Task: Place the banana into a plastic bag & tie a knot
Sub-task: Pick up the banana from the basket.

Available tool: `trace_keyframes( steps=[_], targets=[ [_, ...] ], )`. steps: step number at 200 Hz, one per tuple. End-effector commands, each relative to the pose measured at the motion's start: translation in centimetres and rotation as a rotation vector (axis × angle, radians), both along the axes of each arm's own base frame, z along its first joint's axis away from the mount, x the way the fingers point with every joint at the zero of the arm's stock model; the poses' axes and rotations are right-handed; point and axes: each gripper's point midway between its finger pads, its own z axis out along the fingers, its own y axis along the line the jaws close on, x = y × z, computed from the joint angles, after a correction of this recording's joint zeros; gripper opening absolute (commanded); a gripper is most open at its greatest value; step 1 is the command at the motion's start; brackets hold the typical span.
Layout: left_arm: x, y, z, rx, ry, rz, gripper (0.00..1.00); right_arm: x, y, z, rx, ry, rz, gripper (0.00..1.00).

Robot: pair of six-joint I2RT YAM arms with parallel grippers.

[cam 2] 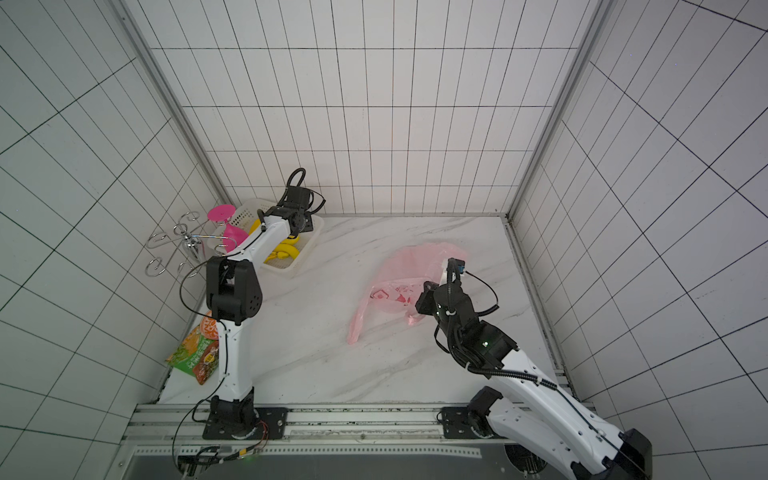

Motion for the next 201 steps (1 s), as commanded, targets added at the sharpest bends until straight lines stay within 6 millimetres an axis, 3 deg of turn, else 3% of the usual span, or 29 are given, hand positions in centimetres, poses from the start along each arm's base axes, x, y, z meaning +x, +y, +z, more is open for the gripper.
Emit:
trace_keyframes(
  steps=[1, 42, 106, 146, 201],
  targets=[
    [0.8, 0.4, -1.7, 0.012, 0.053, -0.056, 0.61, -0.4, -0.5, -2.3, -0.032, 0.040, -0.002, 0.00],
    [1.8, 0.7, -3.6, 0.004, 0.084, -0.091, 0.58, -0.5, -0.4, -2.7, -0.030, 0.052, 0.007, 0.00],
    [3.0, 0.9, -4.9, -0.011, 0.085, -0.128, 0.51, -0.4, -0.3, -3.1, -0.041, 0.063, 0.017, 0.00],
    [3.1, 0.9, -6.2, -0.026, 0.108, -0.131, 0.42, -0.5, -0.5, -3.3, -0.046, 0.069, 0.015, 0.00],
    [3.2, 0.4, -6.3, -0.049, 0.103, -0.148, 0.21, -0.6, -0.5, -3.6, -0.048, 0.077, 0.020, 0.00]
  ],
)
